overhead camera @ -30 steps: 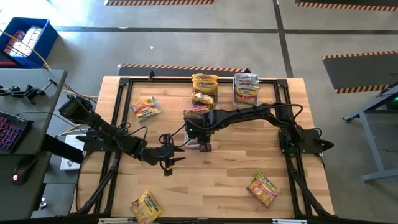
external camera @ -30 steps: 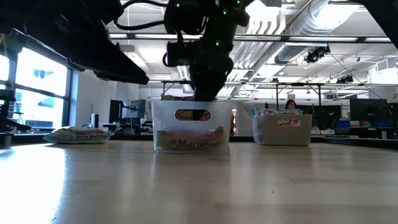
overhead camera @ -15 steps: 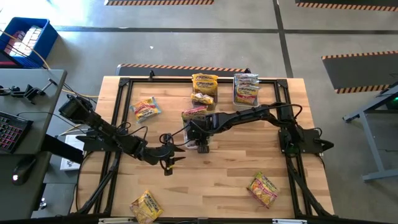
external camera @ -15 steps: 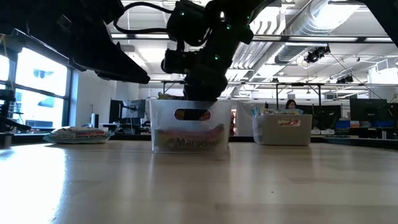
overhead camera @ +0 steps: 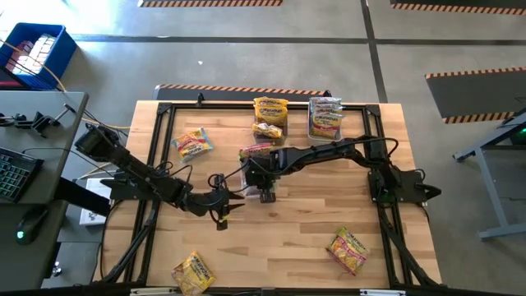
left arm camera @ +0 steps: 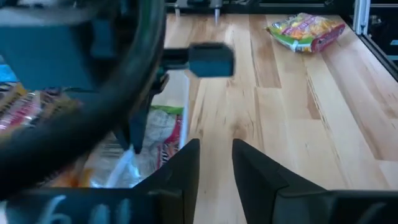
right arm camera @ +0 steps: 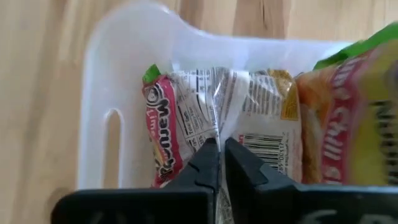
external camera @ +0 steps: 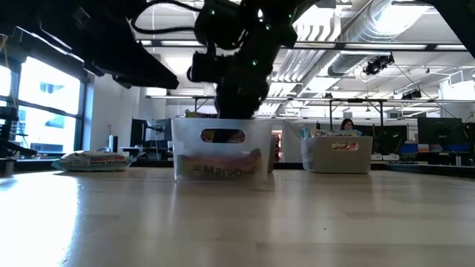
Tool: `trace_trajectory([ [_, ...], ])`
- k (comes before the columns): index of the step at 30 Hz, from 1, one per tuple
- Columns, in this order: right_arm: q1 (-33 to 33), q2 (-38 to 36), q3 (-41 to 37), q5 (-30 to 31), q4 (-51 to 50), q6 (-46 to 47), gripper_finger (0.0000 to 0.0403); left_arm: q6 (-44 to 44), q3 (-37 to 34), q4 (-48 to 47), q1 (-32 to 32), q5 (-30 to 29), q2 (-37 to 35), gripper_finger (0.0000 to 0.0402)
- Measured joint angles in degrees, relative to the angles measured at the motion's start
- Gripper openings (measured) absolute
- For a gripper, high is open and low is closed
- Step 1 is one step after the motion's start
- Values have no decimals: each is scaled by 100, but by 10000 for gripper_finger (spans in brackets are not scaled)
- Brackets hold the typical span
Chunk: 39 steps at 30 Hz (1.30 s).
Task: Sort Maruchan noodles
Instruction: Adjust the green noodle pack in the transparent bin
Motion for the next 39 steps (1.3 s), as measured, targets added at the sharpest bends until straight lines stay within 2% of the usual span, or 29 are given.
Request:
trace_trajectory([
  [7, 13, -24, 394, -139, -279, -4, 0, 2, 0, -601, 43, -40, -421, 128],
  [13, 73, -31, 677, -85, -714, 13, 0, 69, 1, -672, 473, 263, -274, 154],
  [18, 216, -322, 1072, 623, -1954, 146, 0, 224, 0, -599, 1043, 681, -78, 158],
  [21, 392, -741, 1029, 967, -2307, 238, 0, 321, 0, -432, 1334, 1012, 9, 159],
  [25, 634, -1411, 502, 1206, -2006, 437, 0, 482, -1, -153, 1658, 1658, 159, 159],
  [33, 989, -2635, -1335, 1397, -343, 798, 0, 631, 388, -138, 2105, 2322, 821, 159],
  [39, 1090, -3327, -2394, 1461, 555, 1135, 0, 822, 958, -421, 2221, 2275, 1440, 159],
])
